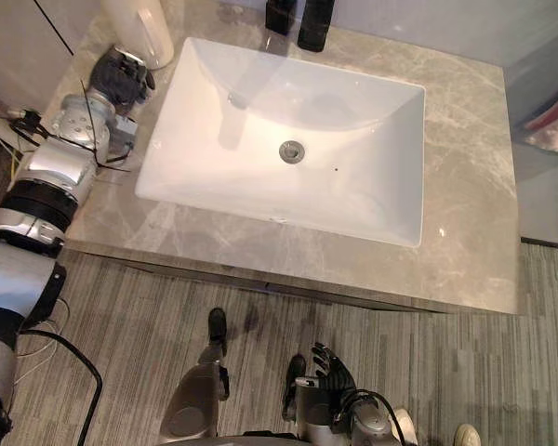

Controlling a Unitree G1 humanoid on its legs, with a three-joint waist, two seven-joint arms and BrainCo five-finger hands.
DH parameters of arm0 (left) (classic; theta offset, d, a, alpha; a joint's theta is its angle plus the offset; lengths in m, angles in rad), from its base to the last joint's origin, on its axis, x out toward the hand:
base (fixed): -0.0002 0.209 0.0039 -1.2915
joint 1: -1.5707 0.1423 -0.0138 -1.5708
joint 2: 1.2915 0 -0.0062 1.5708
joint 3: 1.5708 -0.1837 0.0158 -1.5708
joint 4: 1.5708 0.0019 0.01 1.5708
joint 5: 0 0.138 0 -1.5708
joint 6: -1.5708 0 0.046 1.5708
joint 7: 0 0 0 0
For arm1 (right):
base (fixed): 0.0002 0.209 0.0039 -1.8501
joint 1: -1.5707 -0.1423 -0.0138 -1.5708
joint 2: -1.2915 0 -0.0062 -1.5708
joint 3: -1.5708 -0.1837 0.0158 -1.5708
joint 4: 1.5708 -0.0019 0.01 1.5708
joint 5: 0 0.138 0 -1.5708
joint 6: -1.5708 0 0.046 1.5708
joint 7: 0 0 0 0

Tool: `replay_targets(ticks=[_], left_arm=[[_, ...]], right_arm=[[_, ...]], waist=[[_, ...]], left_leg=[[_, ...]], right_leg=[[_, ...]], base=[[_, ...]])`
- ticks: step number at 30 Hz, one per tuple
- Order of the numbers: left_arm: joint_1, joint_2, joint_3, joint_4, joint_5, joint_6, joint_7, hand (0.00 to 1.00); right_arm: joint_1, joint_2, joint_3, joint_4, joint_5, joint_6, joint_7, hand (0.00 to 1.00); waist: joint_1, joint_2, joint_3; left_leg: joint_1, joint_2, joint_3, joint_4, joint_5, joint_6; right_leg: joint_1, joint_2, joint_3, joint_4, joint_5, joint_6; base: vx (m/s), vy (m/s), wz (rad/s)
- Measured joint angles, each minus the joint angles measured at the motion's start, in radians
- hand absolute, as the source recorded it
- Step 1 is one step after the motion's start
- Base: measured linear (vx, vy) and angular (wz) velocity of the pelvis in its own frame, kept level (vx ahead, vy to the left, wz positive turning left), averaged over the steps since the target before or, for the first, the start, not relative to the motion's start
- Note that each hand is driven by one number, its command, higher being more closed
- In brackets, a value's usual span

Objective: Organize washtable

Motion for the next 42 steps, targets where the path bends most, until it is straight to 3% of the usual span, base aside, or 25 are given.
replay_targets(ticks=[9, 16, 24, 30, 35, 37, 42], left_arm=[[-0.056, 0.085, -0.055, -0.001, 0.000, -0.014, 0.002, 1.00], [-0.084, 0.097, -0.086, -0.001, -0.002, -0.023, 0.003, 1.00], [-0.082, 0.094, -0.144, -0.006, -0.002, -0.015, -0.001, 1.00], [-0.029, 0.040, -0.128, -0.081, -0.003, -0.011, -0.002, 1.00], [0.234, 0.008, 0.029, -0.356, -0.003, -0.011, 0.000, 1.00], [0.469, -0.034, 0.128, -0.564, -0.002, -0.009, -0.001, 1.00], [0.888, -0.136, 0.363, -0.811, -0.002, 0.018, -0.024, 1.00]], right_arm=[[-0.006, 0.021, -0.028, 0.012, 0.004, -0.015, -0.021, 0.00], [-0.029, 0.024, -0.023, 0.043, 0.012, -0.018, -0.019, 0.00], [-0.039, 0.011, 0.001, 0.048, 0.034, -0.018, -0.015, 0.00], [-0.060, -0.004, 0.037, 0.036, 0.030, -0.005, 0.004, 0.00], [-0.055, -0.006, 0.046, 0.001, 0.028, 0.023, 0.006, 0.00], [-0.061, 0.007, 0.033, -0.006, 0.029, 0.034, 0.007, 0.00], [-0.084, 0.036, -0.005, -0.036, 0.029, 0.040, 0.008, 0.00]], waist=[[-0.003, -0.029, 0.023], [-0.004, -0.043, 0.032], [-0.005, -0.041, 0.039], [-0.007, -0.036, 0.054], [-0.002, -0.016, 0.027], [0.009, 0.003, -0.030], [0.055, 0.036, -0.133]], left_leg=[[-0.024, -0.008, -0.011, 0.000, 0.002, 0.002], [-0.022, -0.017, -0.014, 0.001, 0.006, 0.002], [0.002, -0.016, -0.017, -0.001, 0.006, 0.003], [0.030, -0.017, -0.031, -0.006, 0.002, -0.002], [0.053, -0.019, -0.037, -0.006, -0.001, -0.005], [0.046, -0.020, -0.040, -0.006, -0.006, -0.007], [0.064, -0.019, -0.042, -0.006, -0.011, -0.014]], right_leg=[[-0.050, -0.015, -0.016, 0.058, -0.030, 0.001], [-0.046, -0.024, -0.024, 0.065, -0.031, 0.002], [-0.023, -0.023, -0.025, 0.063, -0.031, 0.002], [0.026, -0.017, -0.031, 0.032, -0.028, 0.003], [0.077, -0.012, -0.043, -0.010, -0.021, 0.005], [0.090, -0.009, -0.052, -0.036, -0.018, 0.005], [0.127, -0.001, -0.059, -0.060, -0.017, 0.005]], base=[[-0.01, -0.016, 0.03], [0.01, -0.008, 0.03], [-0.02, -0.008, 0.01], [-0.02, -0.021, 0.07], [0.04, -0.040, 0.05], [0.10, -0.047, 0.08], [0.09, -0.056, 0.10]])
